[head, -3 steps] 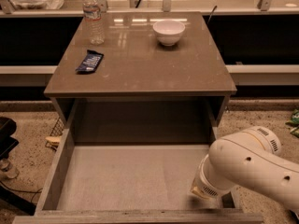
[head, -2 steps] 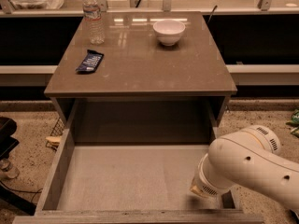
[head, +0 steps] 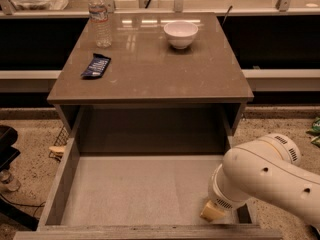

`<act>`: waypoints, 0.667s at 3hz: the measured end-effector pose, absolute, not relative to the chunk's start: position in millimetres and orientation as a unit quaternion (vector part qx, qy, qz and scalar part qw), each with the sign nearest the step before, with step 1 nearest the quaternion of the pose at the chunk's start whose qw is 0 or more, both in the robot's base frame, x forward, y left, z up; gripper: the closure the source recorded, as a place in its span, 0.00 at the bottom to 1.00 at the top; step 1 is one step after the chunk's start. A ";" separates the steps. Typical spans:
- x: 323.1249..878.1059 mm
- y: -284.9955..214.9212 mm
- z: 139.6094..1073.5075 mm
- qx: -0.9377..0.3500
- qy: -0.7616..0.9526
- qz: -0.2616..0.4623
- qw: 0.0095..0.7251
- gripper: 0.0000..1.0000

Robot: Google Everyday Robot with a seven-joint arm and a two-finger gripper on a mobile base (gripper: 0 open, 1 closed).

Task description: Open top drawer

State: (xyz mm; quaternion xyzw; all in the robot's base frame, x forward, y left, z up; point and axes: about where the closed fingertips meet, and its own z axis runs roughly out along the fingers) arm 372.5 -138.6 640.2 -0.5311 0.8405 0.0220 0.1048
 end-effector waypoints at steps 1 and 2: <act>372.4 -138.7 641.5 -0.531 0.840 0.020 0.105 0.00; 372.4 -138.7 641.6 -0.531 0.840 0.020 0.105 0.00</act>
Offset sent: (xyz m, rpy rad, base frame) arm -0.0001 -0.0001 0.0012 -0.0019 -0.0026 0.0006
